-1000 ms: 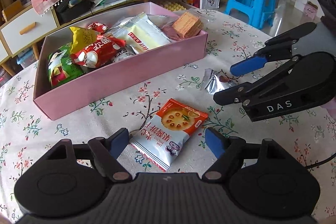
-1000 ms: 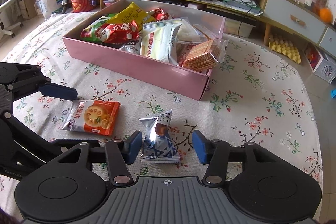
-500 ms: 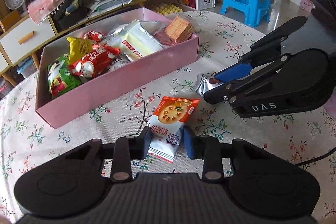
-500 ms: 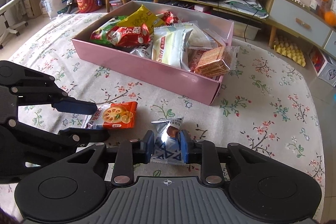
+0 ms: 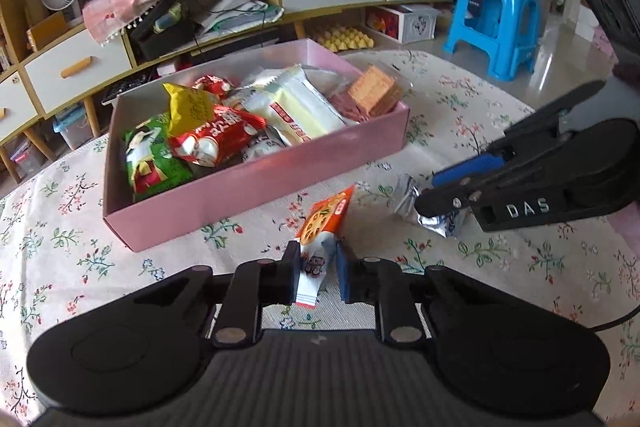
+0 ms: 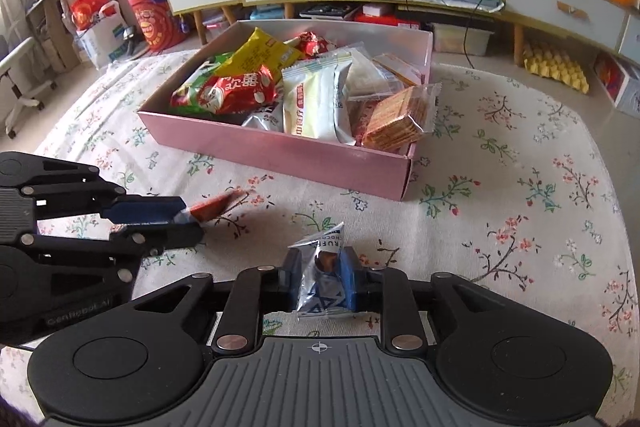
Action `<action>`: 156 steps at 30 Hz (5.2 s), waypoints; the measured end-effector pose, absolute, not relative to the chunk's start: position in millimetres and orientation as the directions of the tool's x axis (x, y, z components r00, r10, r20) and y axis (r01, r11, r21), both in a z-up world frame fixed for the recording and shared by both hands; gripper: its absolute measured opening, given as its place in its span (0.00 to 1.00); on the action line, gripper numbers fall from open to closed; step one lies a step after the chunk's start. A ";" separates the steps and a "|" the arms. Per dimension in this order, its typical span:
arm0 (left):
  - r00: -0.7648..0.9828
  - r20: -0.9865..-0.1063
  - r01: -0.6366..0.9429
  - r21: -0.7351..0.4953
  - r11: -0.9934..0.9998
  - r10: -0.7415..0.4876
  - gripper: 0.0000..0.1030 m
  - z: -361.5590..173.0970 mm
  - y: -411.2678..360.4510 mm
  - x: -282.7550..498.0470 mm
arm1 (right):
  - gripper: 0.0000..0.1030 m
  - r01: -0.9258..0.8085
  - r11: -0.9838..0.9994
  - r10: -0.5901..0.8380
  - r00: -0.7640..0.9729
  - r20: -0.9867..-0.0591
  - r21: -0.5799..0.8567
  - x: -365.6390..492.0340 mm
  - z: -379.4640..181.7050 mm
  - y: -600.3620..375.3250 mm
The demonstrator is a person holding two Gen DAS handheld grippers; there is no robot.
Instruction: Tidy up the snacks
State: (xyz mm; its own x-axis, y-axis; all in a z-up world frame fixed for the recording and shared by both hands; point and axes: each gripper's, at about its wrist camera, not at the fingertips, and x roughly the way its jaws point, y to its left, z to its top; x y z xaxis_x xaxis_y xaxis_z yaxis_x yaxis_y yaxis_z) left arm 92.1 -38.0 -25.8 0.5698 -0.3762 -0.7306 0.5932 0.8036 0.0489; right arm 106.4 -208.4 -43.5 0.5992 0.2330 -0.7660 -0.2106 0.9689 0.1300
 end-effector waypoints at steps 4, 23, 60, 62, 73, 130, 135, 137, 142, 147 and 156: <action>0.576 -0.729 0.576 0.040 0.817 -0.370 0.14 -25.0 -37.3 94.9 | 0.22 -0.222 0.970 0.212 0.581 -0.786 0.097 106.4 -50.5 -203.9; 0.602 -0.737 0.449 -0.004 0.893 -0.307 0.08 -25.2 -14.0 109.1 | 0.18 -0.192 0.973 0.216 0.565 -0.796 0.128 111.6 -49.0 -204.1; 0.697 -0.631 0.329 -0.140 0.934 -0.340 0.08 8.4 -29.5 166.6 | 0.24 0.044 0.854 0.327 0.730 -0.601 0.519 171.0 -25.9 -251.5; 0.701 -0.631 0.314 -0.145 0.938 -0.332 0.09 7.6 -30.0 168.4 | 0.24 0.049 0.849 0.330 0.728 -0.601 0.526 171.4 -26.2 -254.5; 0.714 -0.644 0.290 -0.085 0.953 -0.274 0.25 11.6 -31.7 161.2 | 0.37 0.034 0.864 0.325 0.725 -0.608 0.503 167.9 -22.1 -252.8; 0.616 -0.784 0.098 -0.012 0.995 -0.071 1.00 13.7 -4.7 34.4 | 0.88 0.008 0.977 0.161 0.635 -0.755 0.215 40.9 12.5 -202.0; 0.611 -0.790 0.089 -0.005 0.996 -0.059 1.00 13.3 -2.6 34.2 | 0.88 0.013 0.979 0.149 0.643 -0.751 0.205 38.0 14.3 -203.4; 0.614 -0.788 0.092 0.005 0.996 -0.052 1.00 14.4 -2.7 33.4 | 0.88 0.014 0.978 0.151 0.642 -0.751 0.209 36.9 14.5 -203.9; 0.625 -0.779 0.094 0.027 0.995 -0.038 1.00 16.4 -4.2 31.2 | 0.88 0.004 0.979 0.153 0.639 -0.754 0.202 35.7 13.6 -202.8; 0.625 -0.780 0.087 0.025 0.996 -0.035 1.00 16.2 -2.4 31.8 | 0.88 0.007 0.980 0.150 0.638 -0.755 0.200 35.4 13.2 -203.0; 0.622 -0.782 0.083 0.017 0.996 -0.038 1.00 17.0 -1.3 33.2 | 0.88 0.005 0.981 0.148 0.628 -0.764 0.194 38.2 9.6 -202.2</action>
